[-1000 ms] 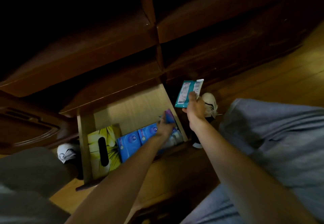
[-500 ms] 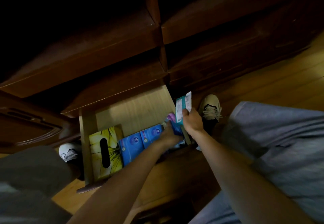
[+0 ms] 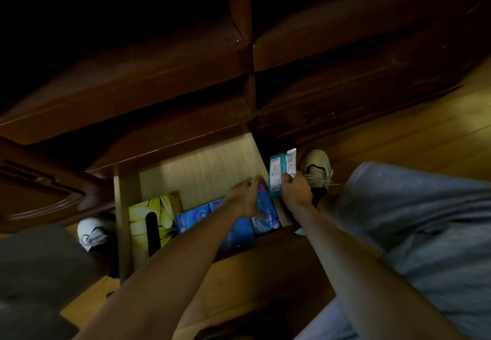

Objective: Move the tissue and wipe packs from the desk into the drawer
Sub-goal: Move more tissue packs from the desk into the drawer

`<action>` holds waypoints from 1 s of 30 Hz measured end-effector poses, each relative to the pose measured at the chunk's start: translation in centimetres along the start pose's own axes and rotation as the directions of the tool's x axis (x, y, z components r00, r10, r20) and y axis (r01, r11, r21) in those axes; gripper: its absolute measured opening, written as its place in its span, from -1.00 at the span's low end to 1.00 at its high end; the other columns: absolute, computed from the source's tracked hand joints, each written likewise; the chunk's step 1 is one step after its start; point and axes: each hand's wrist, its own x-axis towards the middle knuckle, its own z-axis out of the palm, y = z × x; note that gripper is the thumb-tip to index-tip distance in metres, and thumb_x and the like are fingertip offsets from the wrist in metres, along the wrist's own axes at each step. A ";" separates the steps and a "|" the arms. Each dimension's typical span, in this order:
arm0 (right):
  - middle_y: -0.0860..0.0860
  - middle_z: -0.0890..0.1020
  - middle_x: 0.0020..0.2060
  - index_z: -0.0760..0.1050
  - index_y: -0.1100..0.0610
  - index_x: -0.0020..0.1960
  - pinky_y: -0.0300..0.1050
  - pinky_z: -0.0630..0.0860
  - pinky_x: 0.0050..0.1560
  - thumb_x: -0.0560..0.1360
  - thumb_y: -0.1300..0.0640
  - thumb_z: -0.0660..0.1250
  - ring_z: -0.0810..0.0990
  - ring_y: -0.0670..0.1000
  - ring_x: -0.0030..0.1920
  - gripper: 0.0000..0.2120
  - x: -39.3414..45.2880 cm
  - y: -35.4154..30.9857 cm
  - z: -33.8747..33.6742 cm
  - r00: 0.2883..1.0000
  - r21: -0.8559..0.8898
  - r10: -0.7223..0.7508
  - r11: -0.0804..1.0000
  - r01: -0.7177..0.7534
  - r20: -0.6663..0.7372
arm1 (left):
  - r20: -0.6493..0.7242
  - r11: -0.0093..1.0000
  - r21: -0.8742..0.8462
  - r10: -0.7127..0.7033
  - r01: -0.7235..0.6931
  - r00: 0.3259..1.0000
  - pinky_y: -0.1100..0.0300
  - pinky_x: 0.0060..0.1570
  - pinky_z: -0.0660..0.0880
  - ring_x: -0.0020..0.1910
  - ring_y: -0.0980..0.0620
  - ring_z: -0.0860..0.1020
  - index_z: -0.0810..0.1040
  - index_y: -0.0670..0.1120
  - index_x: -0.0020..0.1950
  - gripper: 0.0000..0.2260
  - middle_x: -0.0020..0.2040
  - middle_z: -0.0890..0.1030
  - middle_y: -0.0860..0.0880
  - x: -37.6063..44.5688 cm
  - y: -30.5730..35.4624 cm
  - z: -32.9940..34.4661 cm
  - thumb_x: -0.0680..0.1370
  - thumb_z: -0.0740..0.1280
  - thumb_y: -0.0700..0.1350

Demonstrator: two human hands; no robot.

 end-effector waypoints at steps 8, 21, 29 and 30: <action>0.19 0.61 0.20 0.44 0.17 0.31 0.05 0.56 0.09 0.65 -0.01 0.15 0.60 0.24 0.16 -0.66 0.5 0.5 0.3 1.000 -0.004 0.002 1.000 -0.002 0.019 | -0.015 0.846 -0.531 0.039 -0.042 0.999 0.19 0.08 0.52 0.20 0.02 0.56 0.53 0.11 0.17 -0.72 0.12 0.59 0.12 1.0 -1.3 -0.1 0.51 0.46 0.13; 0.21 0.61 0.21 0.44 0.21 0.36 0.09 0.59 0.09 0.65 0.00 0.18 0.62 0.22 0.14 -0.61 1.0 0.7 0.9 0.999 0.027 -0.034 0.999 0.033 0.019 | -0.104 0.987 0.135 0.099 -0.084 0.990 0.00 0.42 0.24 0.37 -0.15 0.44 0.24 -0.02 0.55 -0.16 0.44 0.45 -0.13 1.3 -1.0 2.2 0.40 0.45 0.31; 0.20 0.61 0.22 0.43 0.19 0.36 0.17 0.58 0.14 0.65 -0.01 0.18 0.62 0.23 0.14 -0.62 0.3 0.8 1.1 1.000 0.069 -0.012 0.998 0.011 0.017 | -0.056 0.984 -0.108 0.137 -0.142 0.989 -0.11 0.48 -0.14 0.56 -0.08 0.17 0.08 0.11 0.59 0.13 0.60 0.24 0.00 -2.1 -5.1 0.6 0.16 0.37 0.57; 0.20 0.61 0.22 0.43 0.19 0.37 0.14 0.58 0.14 0.65 -0.01 0.18 0.62 0.22 0.15 -0.62 0.3 0.8 1.0 1.000 0.072 -0.011 0.997 0.010 0.018 | -0.059 0.987 -0.069 0.144 -0.148 0.988 -0.16 0.49 -0.15 0.56 -0.08 0.17 0.07 0.07 0.60 0.15 0.60 0.24 -0.02 -2.1 -4.6 1.3 0.17 0.38 0.57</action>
